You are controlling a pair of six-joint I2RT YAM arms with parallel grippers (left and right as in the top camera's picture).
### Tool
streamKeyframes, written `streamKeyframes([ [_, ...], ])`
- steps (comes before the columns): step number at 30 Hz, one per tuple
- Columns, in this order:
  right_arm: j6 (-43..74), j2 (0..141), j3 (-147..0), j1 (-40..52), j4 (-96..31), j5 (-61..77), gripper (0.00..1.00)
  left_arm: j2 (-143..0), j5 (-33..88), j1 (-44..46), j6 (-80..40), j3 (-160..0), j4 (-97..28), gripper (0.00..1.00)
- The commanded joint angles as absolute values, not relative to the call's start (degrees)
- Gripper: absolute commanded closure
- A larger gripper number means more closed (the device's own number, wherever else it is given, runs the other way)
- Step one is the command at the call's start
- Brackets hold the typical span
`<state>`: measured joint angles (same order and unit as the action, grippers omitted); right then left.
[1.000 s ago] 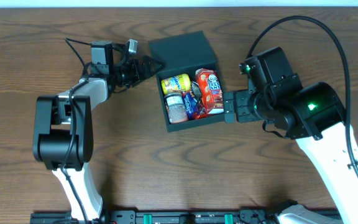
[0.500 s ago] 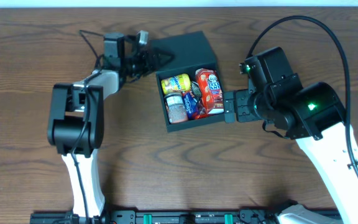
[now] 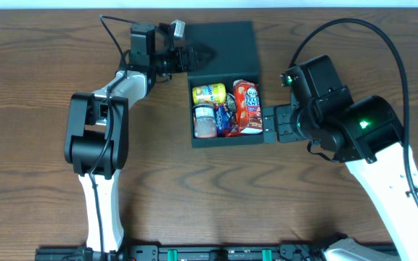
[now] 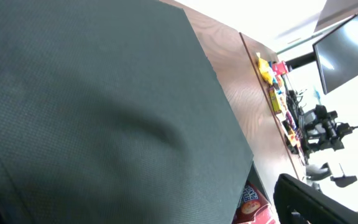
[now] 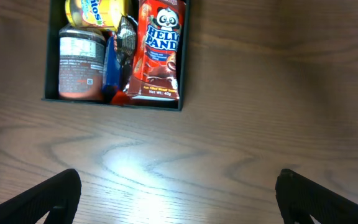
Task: Pack container
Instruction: 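Reach the left gripper to the raised box lid and grasp its edge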
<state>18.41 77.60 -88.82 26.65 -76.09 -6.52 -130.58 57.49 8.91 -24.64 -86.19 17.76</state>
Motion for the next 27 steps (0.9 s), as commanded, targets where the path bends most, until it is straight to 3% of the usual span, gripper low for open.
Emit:
streamKeyframes([
  [1, 18.4, 77.1, -88.8, 27.2, -76.3, -8.7, 0.01, -130.0, 58.6, 8.9, -19.3, -88.9, 17.9, 0.05],
  [6, 18.4, 77.1, -88.8, 27.2, -76.3, -9.7, 0.01, -126.9, 58.5, 8.9, -14.2, -89.1, 14.9, 0.05],
  [16, 18.4, 77.1, -88.8, 27.2, -76.1, -11.8, 0.01, -115.4, 53.3, 10.2, 4.8, -89.1, -4.4, 0.05],
  [27, 18.4, 77.1, -88.8, 27.2, -75.5, -16.0, 0.01, -106.1, 47.1, 14.9, 13.8, -89.1, -24.9, 0.05],
])
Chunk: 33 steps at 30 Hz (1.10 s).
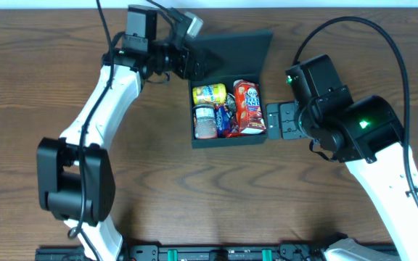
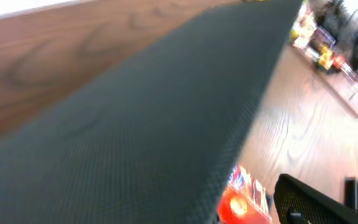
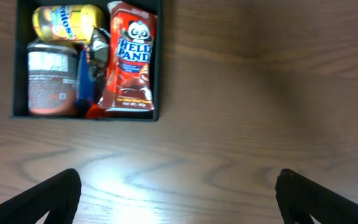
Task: Pack container
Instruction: 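Reach the left gripper to the raised box lid and grasp its edge, then swing the lid forward over the box with the left gripper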
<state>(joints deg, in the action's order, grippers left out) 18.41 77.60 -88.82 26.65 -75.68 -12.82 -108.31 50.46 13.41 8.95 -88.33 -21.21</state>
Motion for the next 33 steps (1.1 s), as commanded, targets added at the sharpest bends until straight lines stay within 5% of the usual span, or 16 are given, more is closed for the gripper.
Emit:
streamKeyframes([
  [1, 18.4, 77.1, -88.8, 27.2, -75.5, -16.6, 0.01, -105.3, 45.9, 15.4, 14.6, -89.1, -27.3, 0.05],
  [9, 18.4, 77.1, -88.8, 27.2, -74.8, -17.2, 0.01, -97.5, 39.2, 18.2, 16.8, -89.1, -41.4, 0.05],
  [33, 18.2, 77.1, -88.8, 26.1, -74.6, -20.8, 0.01, -87.3, 33.8, 31.6, 16.4, -89.1, -55.9, 0.05],
])
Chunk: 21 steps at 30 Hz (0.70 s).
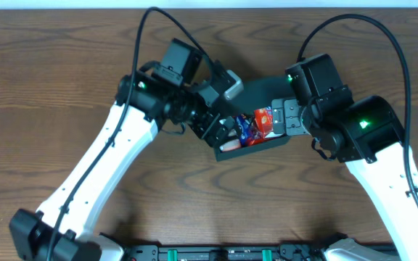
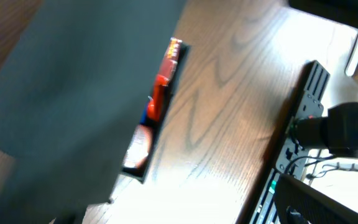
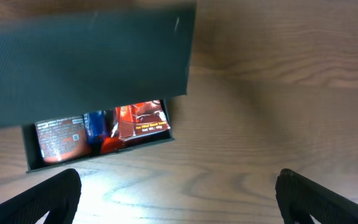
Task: Pack container
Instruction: 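Swing the lid forward over the box with the left gripper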
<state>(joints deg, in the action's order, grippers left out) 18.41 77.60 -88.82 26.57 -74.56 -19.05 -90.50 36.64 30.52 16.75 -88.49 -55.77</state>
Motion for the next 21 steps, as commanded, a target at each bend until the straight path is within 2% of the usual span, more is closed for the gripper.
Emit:
streamKeyframes([
  [1, 18.2, 77.1, -88.8, 25.8, -74.6, -20.8, 0.01, -86.2, 31.8, 31.9, 15.6, -89.1, -55.9, 0.05],
  [9, 18.2, 77.1, -88.8, 25.6, -74.6, -19.3, 0.01, -77.6, 21.3, 31.9, 12.5, -89.1, -58.2, 0.05],
  [17, 18.0, 77.4, -88.8, 25.6, -73.6, -19.1, 0.01, -75.2, 19.9, 31.9, 11.1, -89.1, -65.5, 0.05],
  [21, 18.0, 77.7, -88.8, 25.6, -73.7, -19.1, 0.01, -75.8, 15.9, 31.8, 11.1, -86.6, -63.1, 0.05],
])
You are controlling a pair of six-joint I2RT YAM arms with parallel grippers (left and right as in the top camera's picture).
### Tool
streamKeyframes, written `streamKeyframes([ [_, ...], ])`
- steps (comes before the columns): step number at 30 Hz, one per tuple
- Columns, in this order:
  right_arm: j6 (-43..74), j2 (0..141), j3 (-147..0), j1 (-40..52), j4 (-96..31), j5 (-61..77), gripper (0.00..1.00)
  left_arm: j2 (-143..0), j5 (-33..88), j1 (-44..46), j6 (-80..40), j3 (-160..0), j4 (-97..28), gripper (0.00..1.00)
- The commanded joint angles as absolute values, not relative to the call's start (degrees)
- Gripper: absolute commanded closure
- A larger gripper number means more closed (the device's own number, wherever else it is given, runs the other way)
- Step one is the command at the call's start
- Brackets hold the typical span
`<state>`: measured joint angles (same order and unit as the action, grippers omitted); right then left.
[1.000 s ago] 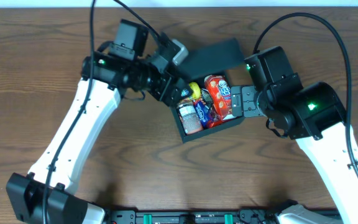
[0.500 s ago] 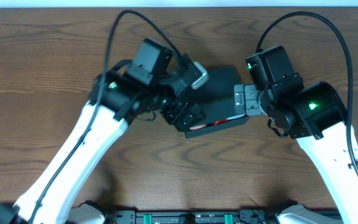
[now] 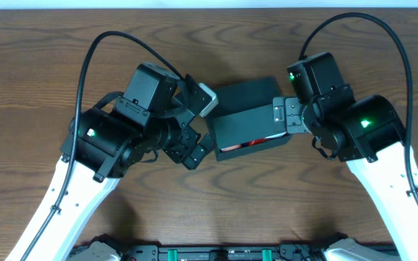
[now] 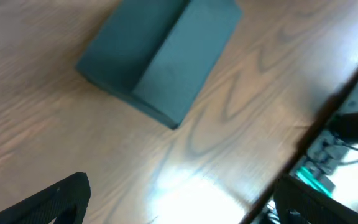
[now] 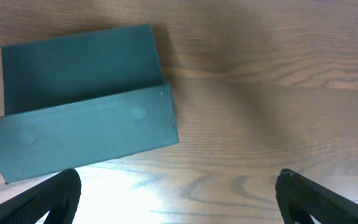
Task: Pack container
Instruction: 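Swing the lid forward over the box with the left gripper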
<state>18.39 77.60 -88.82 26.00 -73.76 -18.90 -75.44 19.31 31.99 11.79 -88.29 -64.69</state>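
The dark box (image 3: 247,116) lies at the table's middle with its lid (image 5: 79,68) folded down over it, and the lid's front flap (image 5: 86,137) hangs over the near wall. Only a sliver of a red snack pack (image 3: 257,143) shows under the flap. In the left wrist view the covered box (image 4: 160,59) lies ahead, apart from the fingers. My left gripper (image 3: 203,123) stands open just left of the box, holding nothing. My right gripper (image 3: 281,119) is open at the box's right end. Both wrist views show the fingers (image 5: 48,199) spread wide over bare wood.
Brown wooden table (image 3: 42,58) all round the box. Both arms crowd in on the box from left and right. A black rail with cables (image 3: 209,254) runs along the near edge.
The lid was tilted over the box with the snacks partly showing; now it lies down over them. My left gripper has let the lid go and stands back from the box.
The lid lay flat behind the open box of snacks with my left gripper at its left edge. Then the lid stood raised. Then it hung tilted over the box, which had turned and shifted right. Now it covers the box, and both grippers are open.
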Motion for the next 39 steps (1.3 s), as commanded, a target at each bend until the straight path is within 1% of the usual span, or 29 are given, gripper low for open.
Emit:
streamKeyframes([
  [1, 18.0, 77.7, -88.8, 25.6, -73.6, -19.1, 0.01, -76.4, 16.1, 31.7, 11.1, -85.6, -61.1, 0.05],
  [5, 18.0, 77.7, -88.8, 25.6, -73.5, -19.1, 0.01, -81.6, 17.3, 31.4, 11.1, -82.8, -50.6, 0.05],
  [10, 18.0, 77.7, -88.8, 25.6, -73.6, -19.1, 0.01, -92.6, 26.2, 31.4, 11.1, -82.8, -40.3, 0.05],
  [15, 17.9, 77.7, -88.8, 25.5, -73.7, -19.1, 0.01, -100.3, 33.5, 31.6, 11.0, -82.9, -32.6, 0.05],
  [18, 17.5, 77.7, -88.8, 25.5, -73.6, -19.1, 0.01, -102.8, 38.0, 31.6, 8.9, -82.9, -29.6, 0.05],
  [20, 17.5, 77.7, -88.8, 25.5, -73.6, -19.1, 0.01, -103.5, 41.2, 31.8, 8.9, -82.9, -29.3, 0.05],
  [26, 17.5, 77.7, -88.8, 25.5, -73.4, -19.6, 0.01, -102.9, 44.6, 35.0, 8.8, -82.9, -31.2, 0.05],
  [33, 17.1, 77.7, -88.8, 25.5, -73.5, -19.7, 0.01, -102.8, 44.5, 40.0, 10.1, -82.9, -37.3, 0.05],
  [39, 17.1, 77.7, -88.8, 25.5, -73.5, -19.7, 0.01, -102.3, 44.4, 42.8, 10.3, -82.9, -39.9, 0.05],
])
